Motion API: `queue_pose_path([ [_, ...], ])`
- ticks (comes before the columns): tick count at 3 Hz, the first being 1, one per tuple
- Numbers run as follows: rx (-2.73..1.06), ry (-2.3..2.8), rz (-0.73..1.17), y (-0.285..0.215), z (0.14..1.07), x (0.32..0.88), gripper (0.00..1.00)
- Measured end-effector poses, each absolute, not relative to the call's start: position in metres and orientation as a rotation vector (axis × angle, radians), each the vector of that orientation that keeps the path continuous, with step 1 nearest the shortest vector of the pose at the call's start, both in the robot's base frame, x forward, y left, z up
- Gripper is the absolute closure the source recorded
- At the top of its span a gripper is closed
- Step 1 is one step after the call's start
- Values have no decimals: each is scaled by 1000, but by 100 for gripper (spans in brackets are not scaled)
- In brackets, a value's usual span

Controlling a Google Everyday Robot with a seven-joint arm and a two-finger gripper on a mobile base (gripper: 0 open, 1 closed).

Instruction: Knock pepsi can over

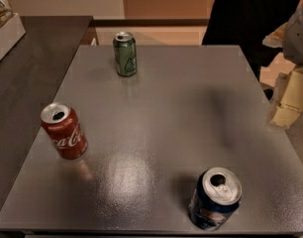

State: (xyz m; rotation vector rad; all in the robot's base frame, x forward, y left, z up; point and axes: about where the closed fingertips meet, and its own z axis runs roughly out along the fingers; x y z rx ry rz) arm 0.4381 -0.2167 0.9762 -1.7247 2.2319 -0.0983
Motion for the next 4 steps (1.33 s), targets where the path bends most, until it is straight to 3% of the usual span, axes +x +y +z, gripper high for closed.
queue_pose_path([
  [2, -1765, 2163, -31, -222, 981, 430, 0],
  [4, -1891, 1974, 135, -216, 974, 388, 0],
])
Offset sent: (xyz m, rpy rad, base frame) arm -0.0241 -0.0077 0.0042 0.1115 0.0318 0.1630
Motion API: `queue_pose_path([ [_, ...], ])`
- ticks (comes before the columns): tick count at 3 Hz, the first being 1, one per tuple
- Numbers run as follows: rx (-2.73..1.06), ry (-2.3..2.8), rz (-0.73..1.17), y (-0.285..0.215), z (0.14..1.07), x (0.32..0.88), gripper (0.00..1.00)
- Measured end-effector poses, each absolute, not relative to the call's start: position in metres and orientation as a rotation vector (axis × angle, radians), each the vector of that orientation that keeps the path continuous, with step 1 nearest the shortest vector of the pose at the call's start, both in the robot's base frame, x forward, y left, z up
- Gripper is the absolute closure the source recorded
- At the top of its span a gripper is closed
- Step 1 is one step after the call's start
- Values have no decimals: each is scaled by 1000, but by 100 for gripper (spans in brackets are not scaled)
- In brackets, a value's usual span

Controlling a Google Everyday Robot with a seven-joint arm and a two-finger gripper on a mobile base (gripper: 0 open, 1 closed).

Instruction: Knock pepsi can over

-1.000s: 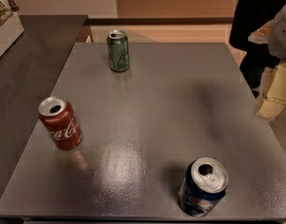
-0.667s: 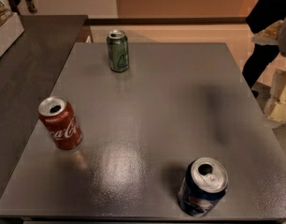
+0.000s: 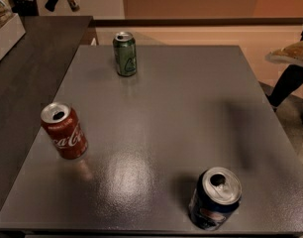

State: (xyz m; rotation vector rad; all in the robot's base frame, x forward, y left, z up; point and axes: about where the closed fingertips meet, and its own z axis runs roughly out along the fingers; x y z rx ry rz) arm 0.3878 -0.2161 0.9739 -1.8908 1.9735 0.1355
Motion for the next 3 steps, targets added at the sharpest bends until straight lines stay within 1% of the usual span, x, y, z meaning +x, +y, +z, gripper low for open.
queue_pose_path([
  [2, -1893, 1898, 278, -204, 942, 340, 0],
  [3, -1850, 1904, 338, -201, 929, 325, 0],
])
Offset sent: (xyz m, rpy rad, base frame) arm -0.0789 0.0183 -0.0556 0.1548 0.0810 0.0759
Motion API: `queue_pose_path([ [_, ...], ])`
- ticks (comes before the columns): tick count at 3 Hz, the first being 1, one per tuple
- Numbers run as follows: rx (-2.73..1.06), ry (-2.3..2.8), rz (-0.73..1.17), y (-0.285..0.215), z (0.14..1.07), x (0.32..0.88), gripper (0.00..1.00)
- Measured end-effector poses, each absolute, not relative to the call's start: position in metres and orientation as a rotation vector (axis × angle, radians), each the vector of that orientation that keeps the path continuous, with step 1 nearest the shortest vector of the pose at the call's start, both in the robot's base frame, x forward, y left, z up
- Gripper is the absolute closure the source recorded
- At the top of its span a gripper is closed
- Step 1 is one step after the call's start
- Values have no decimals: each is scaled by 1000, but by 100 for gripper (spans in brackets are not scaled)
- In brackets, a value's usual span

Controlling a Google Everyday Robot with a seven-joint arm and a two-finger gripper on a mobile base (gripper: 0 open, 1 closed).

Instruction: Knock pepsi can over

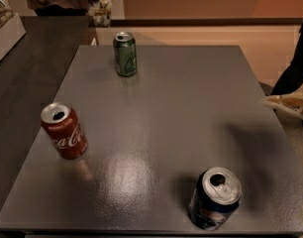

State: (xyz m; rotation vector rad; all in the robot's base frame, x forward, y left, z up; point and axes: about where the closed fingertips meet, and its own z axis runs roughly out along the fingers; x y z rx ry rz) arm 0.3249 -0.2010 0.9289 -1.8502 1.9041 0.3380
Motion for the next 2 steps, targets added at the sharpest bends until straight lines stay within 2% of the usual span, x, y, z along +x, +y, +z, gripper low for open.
queue_pose_path([
  [2, -1759, 1888, 456, -195, 916, 305, 0],
])
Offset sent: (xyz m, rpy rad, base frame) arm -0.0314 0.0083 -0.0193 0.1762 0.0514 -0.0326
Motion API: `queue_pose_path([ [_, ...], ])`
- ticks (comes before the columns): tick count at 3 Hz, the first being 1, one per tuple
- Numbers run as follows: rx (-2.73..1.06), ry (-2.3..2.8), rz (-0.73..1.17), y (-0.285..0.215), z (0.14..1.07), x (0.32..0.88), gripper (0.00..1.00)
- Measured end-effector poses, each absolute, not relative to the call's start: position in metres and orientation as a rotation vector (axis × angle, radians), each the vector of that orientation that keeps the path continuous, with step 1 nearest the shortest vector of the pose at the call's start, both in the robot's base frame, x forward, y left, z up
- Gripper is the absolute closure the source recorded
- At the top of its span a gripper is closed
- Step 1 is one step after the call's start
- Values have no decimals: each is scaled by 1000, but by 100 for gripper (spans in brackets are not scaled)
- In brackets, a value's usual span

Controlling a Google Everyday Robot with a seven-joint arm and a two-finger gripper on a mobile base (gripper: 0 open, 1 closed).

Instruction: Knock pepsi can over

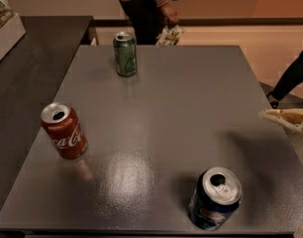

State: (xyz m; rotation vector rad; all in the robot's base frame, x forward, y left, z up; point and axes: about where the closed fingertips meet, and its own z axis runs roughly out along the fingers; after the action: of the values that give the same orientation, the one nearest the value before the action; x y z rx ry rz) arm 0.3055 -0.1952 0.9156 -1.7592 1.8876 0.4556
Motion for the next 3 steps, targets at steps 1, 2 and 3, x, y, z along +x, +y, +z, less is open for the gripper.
queue_pose_path([
  [1, -1755, 1885, 461, -194, 916, 305, 0],
  [2, -1807, 1840, 465, -184, 916, 299, 0],
  [3, -1848, 1759, 512, -166, 914, 286, 0],
])
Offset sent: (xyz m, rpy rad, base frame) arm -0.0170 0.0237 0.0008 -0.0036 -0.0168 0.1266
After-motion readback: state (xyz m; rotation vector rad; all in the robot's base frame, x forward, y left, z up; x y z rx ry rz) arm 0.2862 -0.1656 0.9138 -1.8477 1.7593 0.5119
